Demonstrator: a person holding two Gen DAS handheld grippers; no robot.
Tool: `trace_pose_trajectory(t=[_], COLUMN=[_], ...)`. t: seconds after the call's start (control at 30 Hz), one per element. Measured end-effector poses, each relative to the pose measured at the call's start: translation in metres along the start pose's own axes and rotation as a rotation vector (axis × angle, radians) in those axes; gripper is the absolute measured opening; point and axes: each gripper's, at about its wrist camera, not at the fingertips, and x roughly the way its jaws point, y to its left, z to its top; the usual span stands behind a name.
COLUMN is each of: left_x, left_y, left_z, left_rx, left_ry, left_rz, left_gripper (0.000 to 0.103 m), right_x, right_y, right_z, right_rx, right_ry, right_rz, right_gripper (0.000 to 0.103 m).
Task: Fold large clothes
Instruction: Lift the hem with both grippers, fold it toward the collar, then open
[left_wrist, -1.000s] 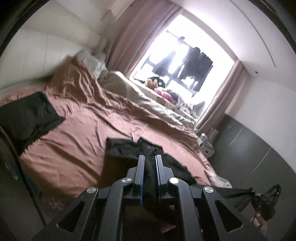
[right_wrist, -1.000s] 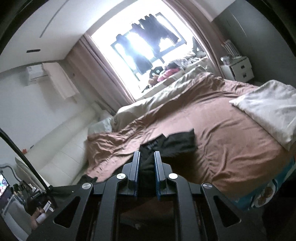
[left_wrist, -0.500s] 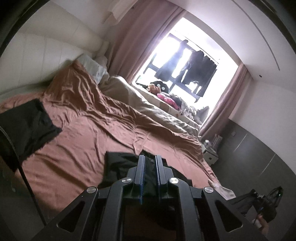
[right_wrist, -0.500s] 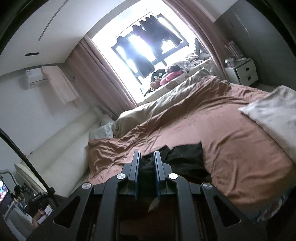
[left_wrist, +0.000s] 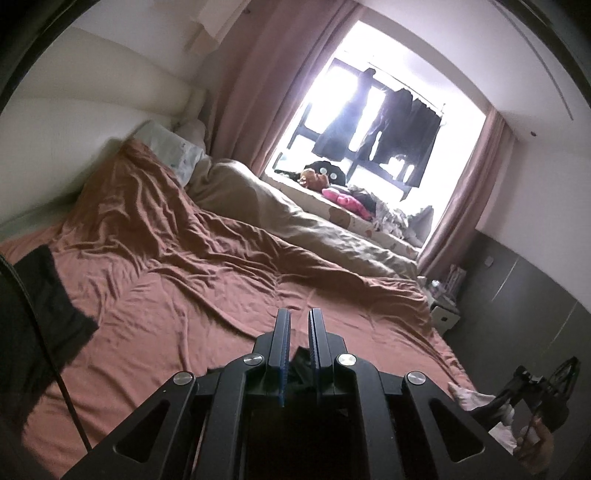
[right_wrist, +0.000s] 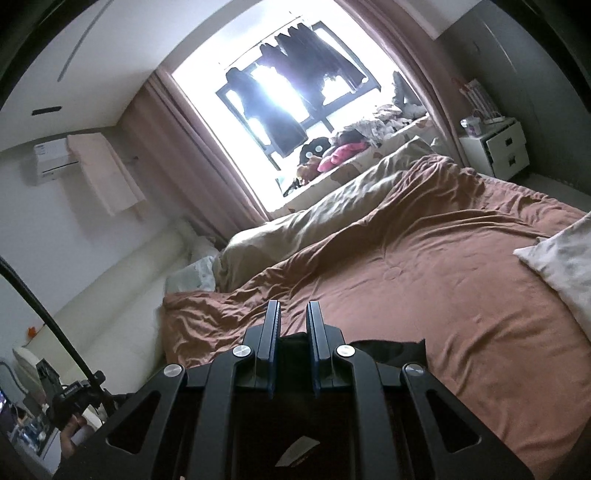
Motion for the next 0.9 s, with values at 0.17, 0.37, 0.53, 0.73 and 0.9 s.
trace_pose_trajectory(t=[0.17, 0.37, 0.53, 0.73, 0.9], left_x=[0.049, 0.121, 0.172, 0.216, 0.244], left_y=[0.013, 0.036, 0.06, 0.085, 0.087], left_z=[0.008, -0.007, -0.029, -0.066, -0.091], left_rx=[-0.016, -0.024, -0.044, -0.094, -0.135], left_ry=[0.031, 0.124, 0.216, 0.39, 0.537], left_rz=[0.013, 0.055, 0.113, 0.144, 0.106], left_gripper=[0.0, 0.0, 0.0, 0.0, 0.003], right_x=[0.051, 0.11, 0.172, 0.212, 0.203], right_y=[-0.002, -0.012, -0.022, -0.034, -0.033], right_z=[0.015, 0.021, 0.018, 0.018, 0.021], right_rx=[0.011, 0.035, 0.02, 0.058, 0.07], right_ry=[0.029, 0.07, 0.148, 0.224, 0.217], right_rz=[-0.031, -0.084, -0.154, -0.241, -0.281], right_gripper=[0.011, 0.011, 0.015, 0.042, 0.087])
